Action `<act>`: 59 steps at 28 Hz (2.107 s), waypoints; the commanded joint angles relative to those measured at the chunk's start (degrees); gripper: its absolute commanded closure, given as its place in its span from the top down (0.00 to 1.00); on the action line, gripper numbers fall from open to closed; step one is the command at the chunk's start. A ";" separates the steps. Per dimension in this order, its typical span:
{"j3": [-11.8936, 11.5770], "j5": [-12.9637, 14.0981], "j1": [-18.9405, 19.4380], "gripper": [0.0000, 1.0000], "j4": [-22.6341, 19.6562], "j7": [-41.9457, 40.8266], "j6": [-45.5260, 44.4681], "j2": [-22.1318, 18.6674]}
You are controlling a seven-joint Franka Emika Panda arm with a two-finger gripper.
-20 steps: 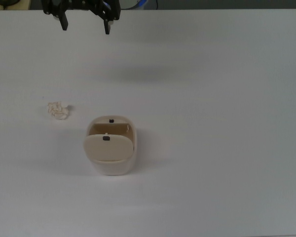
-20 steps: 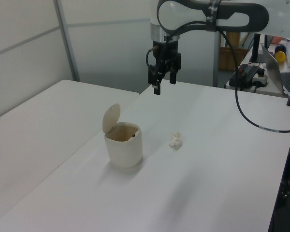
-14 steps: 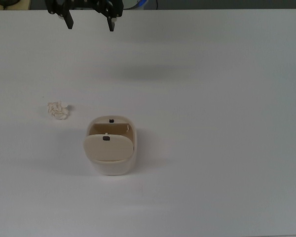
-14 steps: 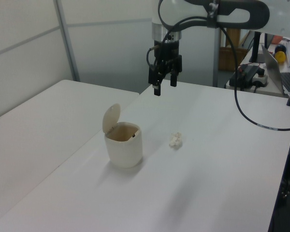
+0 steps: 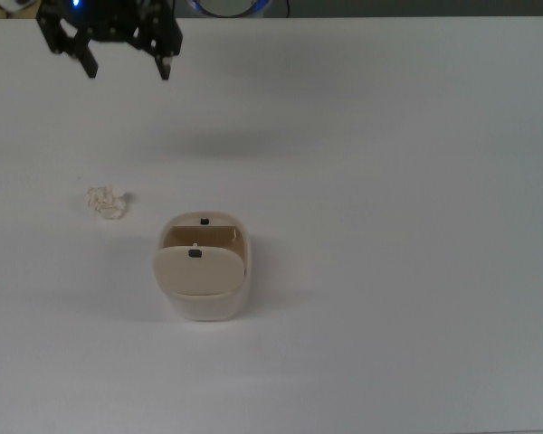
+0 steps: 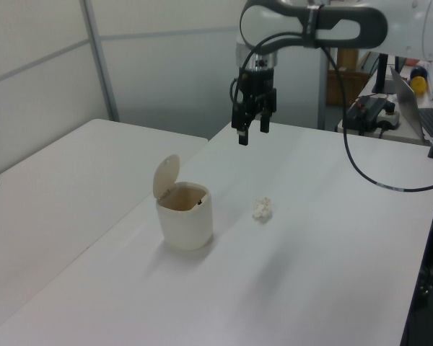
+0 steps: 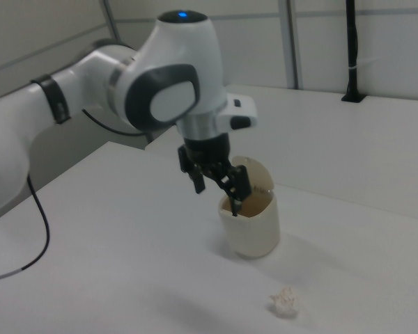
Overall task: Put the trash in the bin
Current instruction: 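Move the open gripper down toward the crumpled white paper ball, then close the gripper on the crumpled paper ball, then lift the paper ball and carry it over the cream bin opening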
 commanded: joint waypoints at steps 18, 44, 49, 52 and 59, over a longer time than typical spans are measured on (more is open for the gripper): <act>-0.45 -8.22 -2.54 1.00 -11.64 -7.73 26.98 14.91; -0.45 -12.36 -2.98 0.46 -13.57 -7.73 28.13 17.03; -0.28 -11.13 -2.98 0.46 -13.05 -7.99 25.42 10.98; 0.08 -8.15 -2.55 0.47 -11.30 -8.35 21.29 6.76; 0.60 -2.60 -0.27 0.50 -7.69 -7.29 20.40 4.20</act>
